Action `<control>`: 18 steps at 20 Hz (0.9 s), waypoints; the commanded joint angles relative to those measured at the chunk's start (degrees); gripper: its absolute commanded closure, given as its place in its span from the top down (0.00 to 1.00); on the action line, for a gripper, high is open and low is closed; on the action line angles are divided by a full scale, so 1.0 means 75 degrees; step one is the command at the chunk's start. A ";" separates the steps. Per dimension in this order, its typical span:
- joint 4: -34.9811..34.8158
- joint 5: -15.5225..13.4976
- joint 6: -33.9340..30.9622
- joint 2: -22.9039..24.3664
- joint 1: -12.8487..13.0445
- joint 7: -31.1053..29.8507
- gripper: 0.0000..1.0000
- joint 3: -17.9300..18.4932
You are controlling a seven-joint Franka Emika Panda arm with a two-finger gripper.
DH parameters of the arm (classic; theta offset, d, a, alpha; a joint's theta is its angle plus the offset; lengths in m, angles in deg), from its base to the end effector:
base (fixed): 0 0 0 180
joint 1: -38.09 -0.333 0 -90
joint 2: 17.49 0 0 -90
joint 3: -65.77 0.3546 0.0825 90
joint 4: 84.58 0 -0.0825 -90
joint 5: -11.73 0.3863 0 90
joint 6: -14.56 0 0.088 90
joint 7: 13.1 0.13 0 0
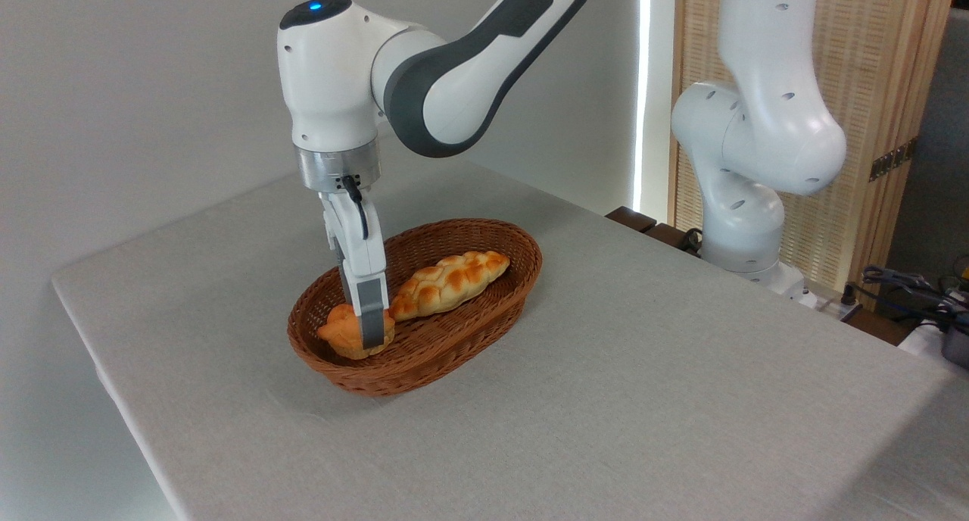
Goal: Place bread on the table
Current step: 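Close the gripper on the small round roll inside the basket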
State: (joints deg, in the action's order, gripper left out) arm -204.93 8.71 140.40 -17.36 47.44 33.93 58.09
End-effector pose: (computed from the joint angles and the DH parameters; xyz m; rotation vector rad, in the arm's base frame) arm 0.5321 -0.1660 0.4439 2.6687 -1.6166 0.1656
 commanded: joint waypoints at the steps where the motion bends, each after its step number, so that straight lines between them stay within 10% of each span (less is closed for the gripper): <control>1: -0.0102 0.0086 0.0119 0.0018 0.0031 0.0093 0.38 0.0062; 18: 0.1057 -0.0383 -0.1719 0.0123 0.0031 -0.0259 0.38 0.0273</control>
State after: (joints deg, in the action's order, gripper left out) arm -200.52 7.26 131.77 -16.76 47.39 32.72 58.70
